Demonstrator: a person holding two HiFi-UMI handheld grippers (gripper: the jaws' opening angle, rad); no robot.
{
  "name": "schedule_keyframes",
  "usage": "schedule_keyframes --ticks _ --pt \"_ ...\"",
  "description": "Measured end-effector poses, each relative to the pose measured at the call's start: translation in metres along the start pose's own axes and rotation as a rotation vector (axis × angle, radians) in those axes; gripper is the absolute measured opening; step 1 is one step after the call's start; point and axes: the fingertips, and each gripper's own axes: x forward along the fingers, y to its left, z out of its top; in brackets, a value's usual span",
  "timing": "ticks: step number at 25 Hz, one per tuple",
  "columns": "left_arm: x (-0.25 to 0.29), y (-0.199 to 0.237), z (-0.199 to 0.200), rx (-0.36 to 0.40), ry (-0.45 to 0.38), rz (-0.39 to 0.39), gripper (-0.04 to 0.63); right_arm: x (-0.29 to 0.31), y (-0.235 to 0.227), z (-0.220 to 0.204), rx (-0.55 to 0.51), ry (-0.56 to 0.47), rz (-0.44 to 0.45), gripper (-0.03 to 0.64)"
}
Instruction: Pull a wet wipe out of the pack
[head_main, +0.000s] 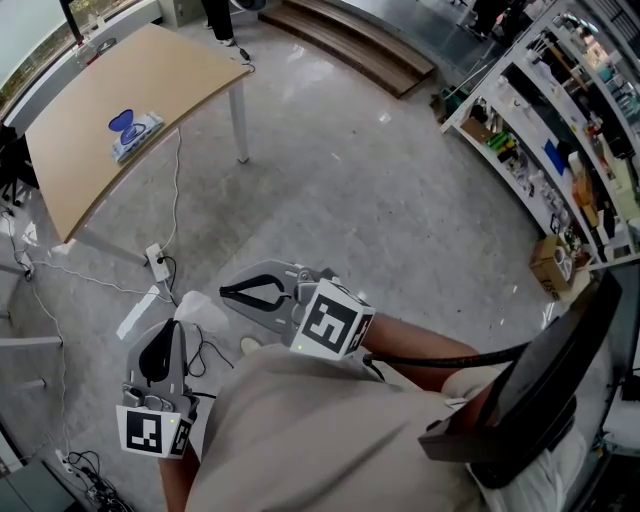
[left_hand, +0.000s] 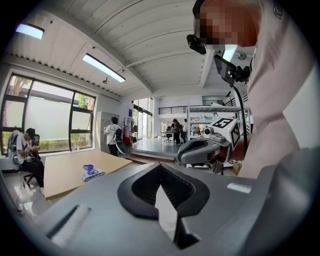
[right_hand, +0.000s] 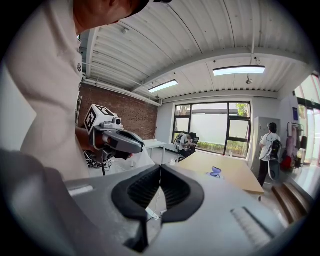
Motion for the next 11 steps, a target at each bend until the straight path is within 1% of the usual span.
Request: schedule_keyframes --ticks 7,11 --pt "-0.007 0.012 -0.005 -0.009 0.004 -0.006 0.006 0.015 0.007 -0.001 -0.005 0.035 0.013 0.003" --pt "-0.011 0.021 -0.004 -0.012 -0.015 -0.008 0.006 0.025 0.011 0.000 -0.004 0.044 0.013 0.003"
